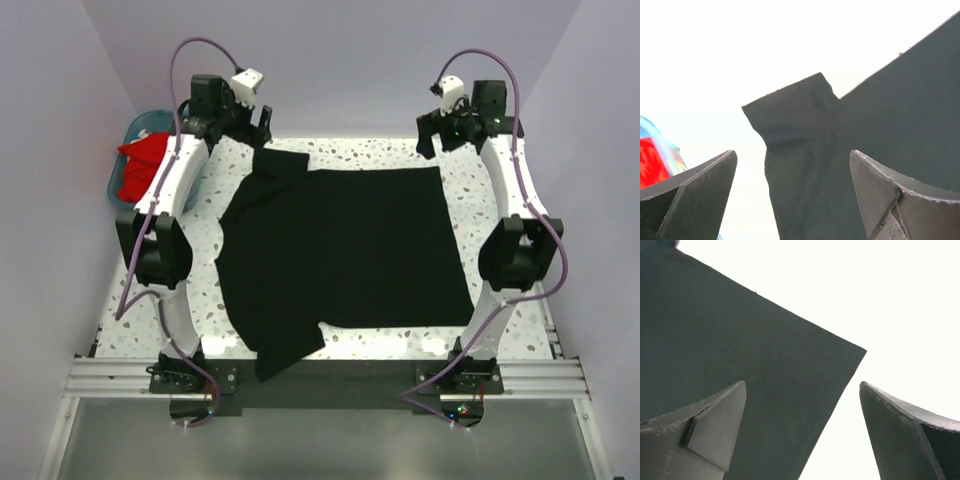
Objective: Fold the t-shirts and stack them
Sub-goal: Flatten the tshirt out, then fold the tshirt
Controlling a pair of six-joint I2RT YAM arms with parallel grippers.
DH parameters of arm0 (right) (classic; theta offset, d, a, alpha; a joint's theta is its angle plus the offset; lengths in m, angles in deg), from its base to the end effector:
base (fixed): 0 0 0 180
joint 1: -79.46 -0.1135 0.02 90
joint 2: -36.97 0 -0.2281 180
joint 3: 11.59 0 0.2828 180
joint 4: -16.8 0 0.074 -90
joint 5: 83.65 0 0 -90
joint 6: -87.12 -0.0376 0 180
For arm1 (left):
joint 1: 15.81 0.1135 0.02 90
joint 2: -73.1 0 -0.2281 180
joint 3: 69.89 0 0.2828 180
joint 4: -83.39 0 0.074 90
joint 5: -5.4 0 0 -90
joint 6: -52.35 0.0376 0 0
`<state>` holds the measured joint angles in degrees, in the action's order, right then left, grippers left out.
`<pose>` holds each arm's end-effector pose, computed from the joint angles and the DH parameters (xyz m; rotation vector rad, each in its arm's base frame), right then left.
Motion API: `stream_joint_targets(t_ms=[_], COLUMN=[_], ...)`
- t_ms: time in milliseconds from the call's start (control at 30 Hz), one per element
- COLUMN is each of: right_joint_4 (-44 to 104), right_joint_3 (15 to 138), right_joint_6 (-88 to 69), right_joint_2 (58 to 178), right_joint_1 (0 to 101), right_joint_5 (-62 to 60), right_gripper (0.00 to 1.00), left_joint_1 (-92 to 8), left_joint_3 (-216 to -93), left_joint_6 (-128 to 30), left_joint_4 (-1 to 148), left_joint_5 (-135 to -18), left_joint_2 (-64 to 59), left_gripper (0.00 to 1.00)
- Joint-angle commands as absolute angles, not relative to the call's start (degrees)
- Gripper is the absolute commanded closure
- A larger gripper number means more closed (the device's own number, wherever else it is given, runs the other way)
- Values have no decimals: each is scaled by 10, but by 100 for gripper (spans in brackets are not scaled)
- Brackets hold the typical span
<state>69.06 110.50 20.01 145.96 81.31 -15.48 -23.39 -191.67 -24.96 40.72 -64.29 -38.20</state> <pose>0.4543 -0.0007 0.3245 -0.5984 2.1208 0.1899 0.4675 -0.0754 0.3193 0.5741 2.0310 -0.3241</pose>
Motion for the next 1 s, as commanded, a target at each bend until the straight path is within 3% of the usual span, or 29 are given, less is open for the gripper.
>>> stream_joint_targets(t_ms=[0, 100, 200, 267, 400, 967], right_joint_4=[650, 700, 694, 676, 647, 597], right_joint_3=[1208, 1322, 1364, 1360, 1357, 1354], right_joint_6=[177, 158, 148, 139, 128, 128], right_joint_2=[1567, 1682, 1733, 1755, 1784, 1853], right_joint_1=[826, 848, 858, 859, 860, 861], right_joint_5=[-139, -155, -145, -129, -117, -81], right_gripper=[1, 4, 15, 29, 41, 49], left_joint_1=[-231, -227, -216, -214, -213, -207], left_joint_3=[-2015, -2040, -2008, -1981, -1955, -1958], left_joint_6=[-300, -311, -335, -353, -358, -347], left_joint_4=[422, 420, 441, 467, 489, 490], left_joint_5=[-697, -686, -645, -641, -642, -658], left_joint_2=[-456, -496, -499, -496, -498, -533], left_gripper=[0, 0, 0, 0, 0, 2])
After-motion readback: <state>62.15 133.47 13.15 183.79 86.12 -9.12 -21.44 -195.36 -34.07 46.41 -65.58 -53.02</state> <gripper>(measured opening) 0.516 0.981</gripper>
